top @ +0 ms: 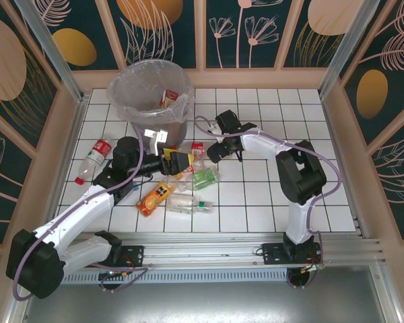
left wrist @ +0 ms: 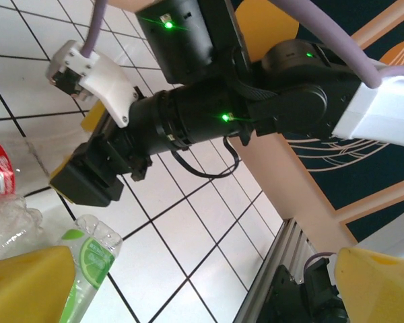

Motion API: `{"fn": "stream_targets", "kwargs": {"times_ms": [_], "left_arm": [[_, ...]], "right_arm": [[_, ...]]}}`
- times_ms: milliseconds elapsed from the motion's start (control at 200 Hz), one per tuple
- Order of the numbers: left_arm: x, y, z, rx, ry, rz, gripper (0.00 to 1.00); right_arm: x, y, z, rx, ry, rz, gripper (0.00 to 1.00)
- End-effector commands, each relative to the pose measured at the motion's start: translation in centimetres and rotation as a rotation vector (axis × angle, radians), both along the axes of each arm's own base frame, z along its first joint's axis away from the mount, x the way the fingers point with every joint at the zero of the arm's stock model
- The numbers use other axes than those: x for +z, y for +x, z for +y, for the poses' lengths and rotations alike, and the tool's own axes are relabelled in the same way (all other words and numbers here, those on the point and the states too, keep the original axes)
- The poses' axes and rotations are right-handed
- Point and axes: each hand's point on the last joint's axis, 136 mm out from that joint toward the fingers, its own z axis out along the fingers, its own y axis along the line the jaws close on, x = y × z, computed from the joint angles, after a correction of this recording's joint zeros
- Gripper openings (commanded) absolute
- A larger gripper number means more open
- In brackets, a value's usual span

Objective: Put the plastic bottles in the bin

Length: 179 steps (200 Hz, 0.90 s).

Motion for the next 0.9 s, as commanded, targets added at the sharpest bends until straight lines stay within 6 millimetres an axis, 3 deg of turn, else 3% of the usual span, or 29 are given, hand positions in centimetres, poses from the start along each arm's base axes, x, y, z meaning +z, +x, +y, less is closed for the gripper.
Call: {"fn": "stream_targets", "kwargs": {"times_ms": [0,150,340,440,465,656,816,891], "left_arm": [[0.5,0.0,-0.3,-0.004,-0.024,-0.025,0.99],[0.4,0.0,-0.4,-0.003,-0.024,-0.019,0.98],[0.1,0.3,-0.5,0.001,-0.022,-0.011,0.98],[-0.1,0.3,-0.7,-0.006,-0.025,-0.005,0.98],[-0.1,0.3,-0.8,-0.009,-0.025,-0.006,0.99],[-0.3,0.3,-1.0,-0.012,-0.024,-0.002,0.99],[-0.4,0.2,-1.1,-0.012,-0.025,-0.002,0.99],[-0.4,0.1,-1.1,-0.016,-0.024,-0.001,0.98]], "right_arm": [[-0.9,0.1,0.4,0.028,-0.008,0.03,0.89],[-1.5,0.0,0.1,0.018,-0.019,0.039,0.86],[-1.8,-1.0,-1.9,-0.057,-0.065,0.031,0.83],[-1.0,-2.0,-2.6,-0.096,-0.04,0.016,0.83],[-0.8,-1.6,-4.0,-0.138,-0.038,0.012,0.82],[-0.2,-3.7,-6.6,-0.241,-0.028,0.034,0.82],[1.5,-6.1,-6.2,-0.264,0.011,0.041,0.86],[2.6,-5.9,-6.2,-0.26,0.015,0.009,0.88]]}}
